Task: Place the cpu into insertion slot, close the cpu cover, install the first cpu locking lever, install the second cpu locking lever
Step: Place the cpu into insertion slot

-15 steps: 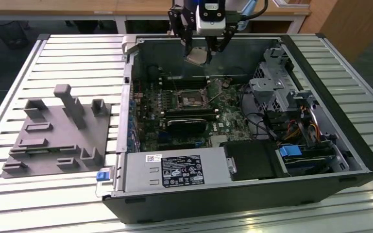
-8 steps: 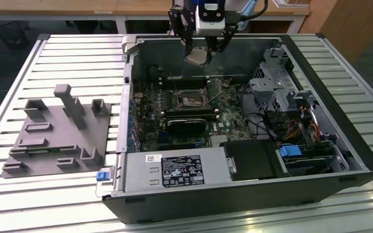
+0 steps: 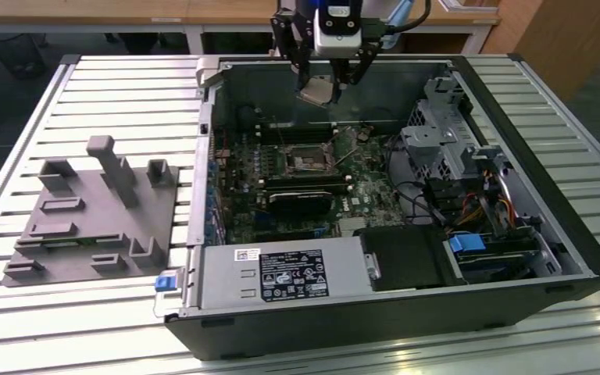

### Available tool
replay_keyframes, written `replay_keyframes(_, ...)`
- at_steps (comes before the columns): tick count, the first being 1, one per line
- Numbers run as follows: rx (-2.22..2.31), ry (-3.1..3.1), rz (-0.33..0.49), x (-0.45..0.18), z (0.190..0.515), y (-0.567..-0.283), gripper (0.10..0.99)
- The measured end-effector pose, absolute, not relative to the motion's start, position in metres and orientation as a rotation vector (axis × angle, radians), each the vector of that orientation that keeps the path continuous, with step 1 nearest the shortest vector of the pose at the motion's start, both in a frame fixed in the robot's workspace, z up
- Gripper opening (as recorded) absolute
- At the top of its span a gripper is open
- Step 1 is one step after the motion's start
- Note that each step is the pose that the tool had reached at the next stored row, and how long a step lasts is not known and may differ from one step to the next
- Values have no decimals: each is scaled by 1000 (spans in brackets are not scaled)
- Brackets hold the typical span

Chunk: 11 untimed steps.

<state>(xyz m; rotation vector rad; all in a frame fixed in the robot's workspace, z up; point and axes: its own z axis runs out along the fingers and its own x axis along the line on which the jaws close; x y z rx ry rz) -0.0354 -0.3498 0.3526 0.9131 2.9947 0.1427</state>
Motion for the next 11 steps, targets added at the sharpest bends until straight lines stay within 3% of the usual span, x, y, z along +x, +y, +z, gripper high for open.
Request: replay_keyframes(11,936,2987,142,-35,352,-350,541)
